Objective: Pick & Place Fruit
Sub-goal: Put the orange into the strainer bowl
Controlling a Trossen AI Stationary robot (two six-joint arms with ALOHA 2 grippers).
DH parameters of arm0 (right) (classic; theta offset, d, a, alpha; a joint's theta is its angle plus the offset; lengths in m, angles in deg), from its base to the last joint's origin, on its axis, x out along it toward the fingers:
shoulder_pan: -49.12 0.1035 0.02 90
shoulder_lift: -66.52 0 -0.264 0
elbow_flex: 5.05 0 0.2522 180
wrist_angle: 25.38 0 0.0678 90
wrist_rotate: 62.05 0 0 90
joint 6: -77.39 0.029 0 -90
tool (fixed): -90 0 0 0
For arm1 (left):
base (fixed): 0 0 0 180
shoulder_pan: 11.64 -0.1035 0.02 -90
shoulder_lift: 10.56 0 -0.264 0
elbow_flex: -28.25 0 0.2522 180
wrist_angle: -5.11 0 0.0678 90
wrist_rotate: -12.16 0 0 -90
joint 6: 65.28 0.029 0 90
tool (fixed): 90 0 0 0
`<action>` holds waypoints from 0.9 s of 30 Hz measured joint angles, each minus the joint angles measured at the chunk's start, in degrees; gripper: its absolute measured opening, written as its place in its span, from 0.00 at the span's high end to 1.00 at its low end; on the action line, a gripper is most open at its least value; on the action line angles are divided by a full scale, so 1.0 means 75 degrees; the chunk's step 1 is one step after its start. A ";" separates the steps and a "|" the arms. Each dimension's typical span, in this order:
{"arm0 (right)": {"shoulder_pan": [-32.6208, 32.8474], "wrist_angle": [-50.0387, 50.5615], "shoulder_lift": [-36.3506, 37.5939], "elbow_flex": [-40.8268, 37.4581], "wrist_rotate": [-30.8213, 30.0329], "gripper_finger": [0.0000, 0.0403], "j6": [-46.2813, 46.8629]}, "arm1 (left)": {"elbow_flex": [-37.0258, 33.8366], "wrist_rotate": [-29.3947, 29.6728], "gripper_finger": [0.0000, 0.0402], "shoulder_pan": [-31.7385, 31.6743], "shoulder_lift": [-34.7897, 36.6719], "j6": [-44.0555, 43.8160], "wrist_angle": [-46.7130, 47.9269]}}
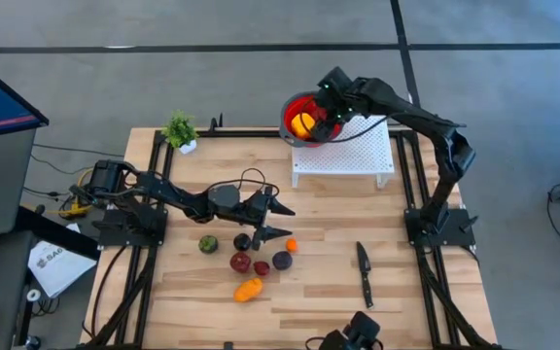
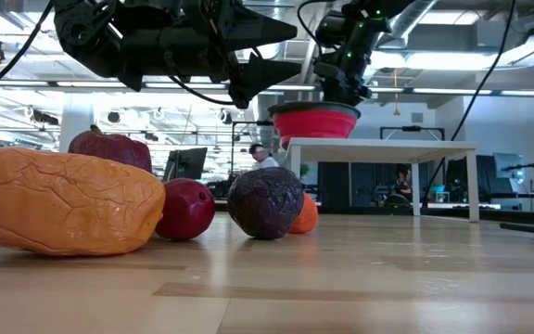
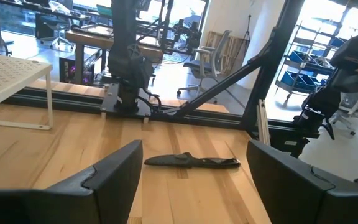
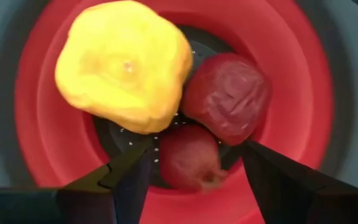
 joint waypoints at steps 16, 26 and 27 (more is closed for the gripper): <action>0.1733 -0.0224 0.2211 -0.0206 -0.0047 0.50 -0.0646 | 0.0000 -0.0006 0.30 0.0079 0.0000 -0.0003 0.0003; 0.4054 -0.3039 0.4289 -0.3692 -0.0044 0.63 -0.0741 | 0.0000 -0.0003 0.30 0.0115 0.0000 -0.0003 0.0006; 0.4271 -0.3540 0.4493 -0.4304 -0.0047 0.64 -0.0611 | 0.0000 -0.0003 0.30 0.0126 0.0000 -0.0003 0.0006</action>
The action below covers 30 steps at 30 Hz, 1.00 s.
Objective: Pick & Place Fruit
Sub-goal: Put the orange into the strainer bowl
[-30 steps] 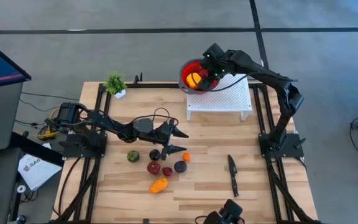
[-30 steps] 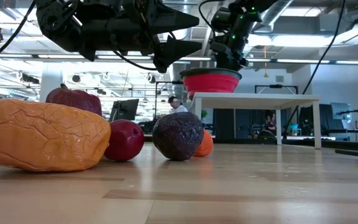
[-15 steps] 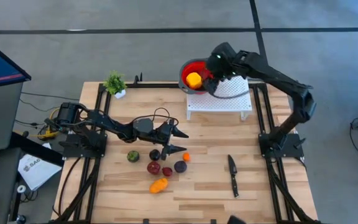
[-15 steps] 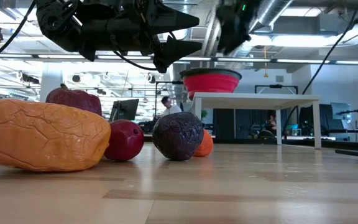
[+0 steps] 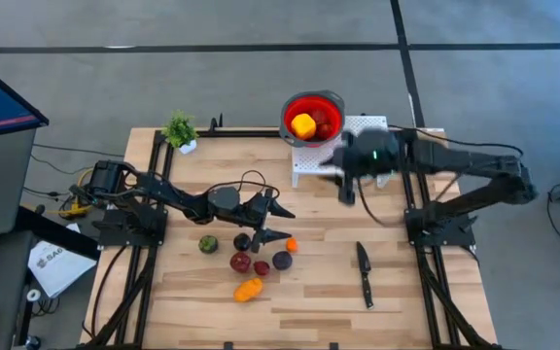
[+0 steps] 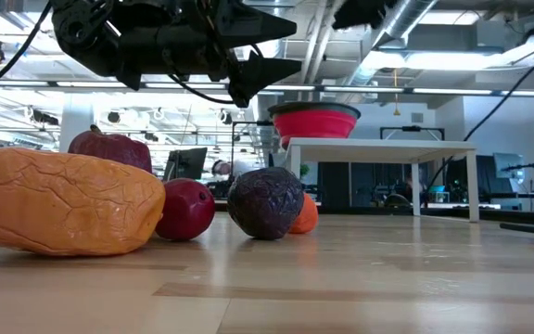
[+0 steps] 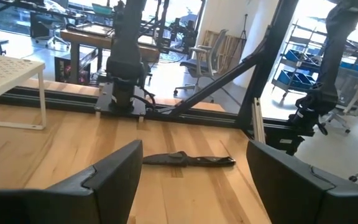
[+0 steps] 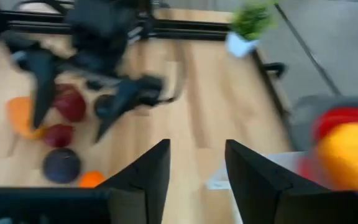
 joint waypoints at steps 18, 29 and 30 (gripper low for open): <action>0.2263 -0.6447 -0.2539 -0.4183 -0.0076 0.46 0.0845 | 0.0003 0.0679 0.30 -0.0021 0.0000 0.0257 0.0892; 0.2152 -0.6478 -0.4580 -0.2881 -0.0004 0.20 -0.0946 | 0.0003 0.0752 0.30 0.0005 0.0000 0.0202 0.0892; 0.2129 -0.6405 -0.4667 -0.2846 0.0000 0.21 -0.1014 | 0.0003 0.0752 0.30 0.0005 0.0000 0.0176 0.0894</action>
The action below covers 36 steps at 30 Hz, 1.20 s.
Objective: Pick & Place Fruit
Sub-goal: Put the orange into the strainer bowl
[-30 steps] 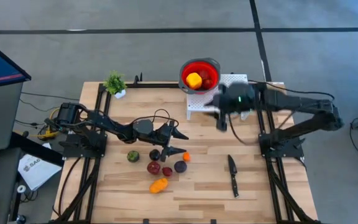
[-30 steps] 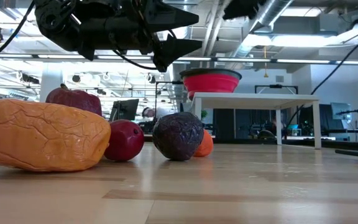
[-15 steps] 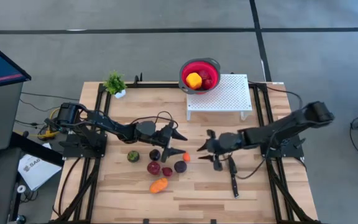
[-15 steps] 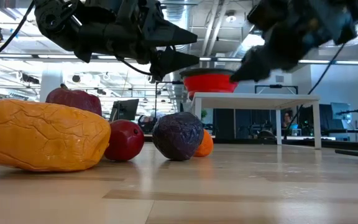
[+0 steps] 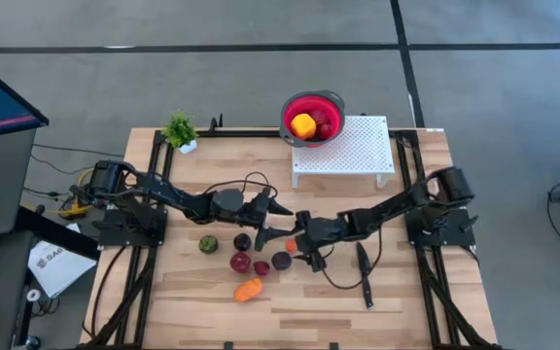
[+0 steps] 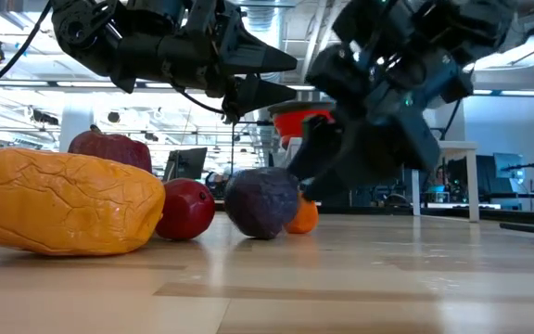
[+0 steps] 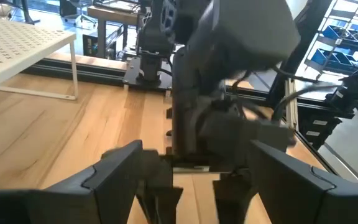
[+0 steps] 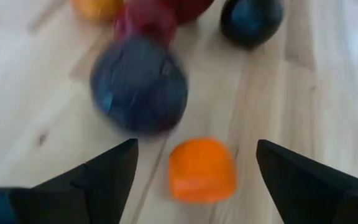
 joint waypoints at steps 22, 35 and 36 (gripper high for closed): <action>-0.0340 0.0439 -0.0136 0.0077 0.0281 0.72 0.1049 | 0.0000 -0.0003 0.30 0.0000 0.0000 -0.0179 0.0018; 0.0006 0.3342 0.3426 0.0077 -0.0671 0.70 0.1612 | 0.0000 -0.0003 0.30 0.0029 0.0000 -0.0179 0.0021; 0.0005 0.3353 0.3742 0.0077 -0.0997 0.70 0.1611 | 0.0000 -0.0003 0.30 0.0035 0.0000 -0.0179 0.0021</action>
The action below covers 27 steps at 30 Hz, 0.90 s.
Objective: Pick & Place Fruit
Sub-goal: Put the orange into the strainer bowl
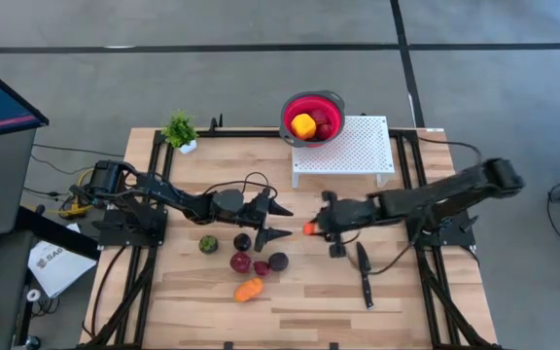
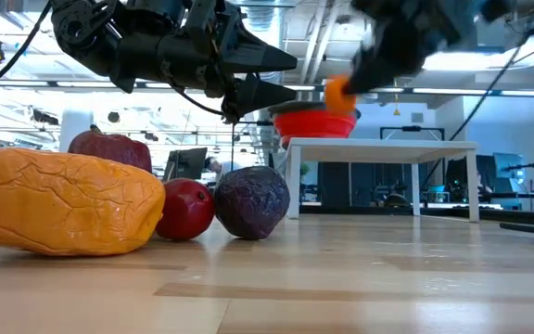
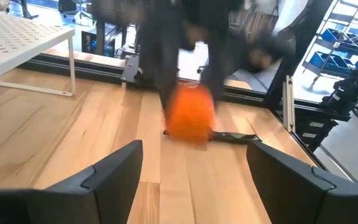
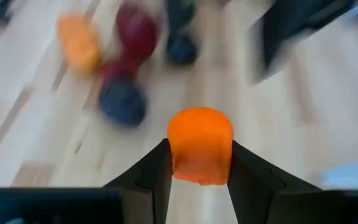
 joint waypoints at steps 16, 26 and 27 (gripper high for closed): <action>-0.4520 -0.1310 0.1410 0.0538 -0.1913 0.67 0.0032 | 0.0000 0.0169 0.30 0.0015 0.0000 0.0003 -0.0006; -0.6159 0.1101 -0.0568 0.2467 -0.0012 0.64 0.0566 | 0.0000 0.0204 0.30 0.0015 0.0000 0.0003 -0.0006; -0.6183 0.1308 -0.0734 0.2650 -0.0012 0.63 0.0566 | 0.0000 0.0204 0.30 0.0015 0.0000 0.0003 -0.0009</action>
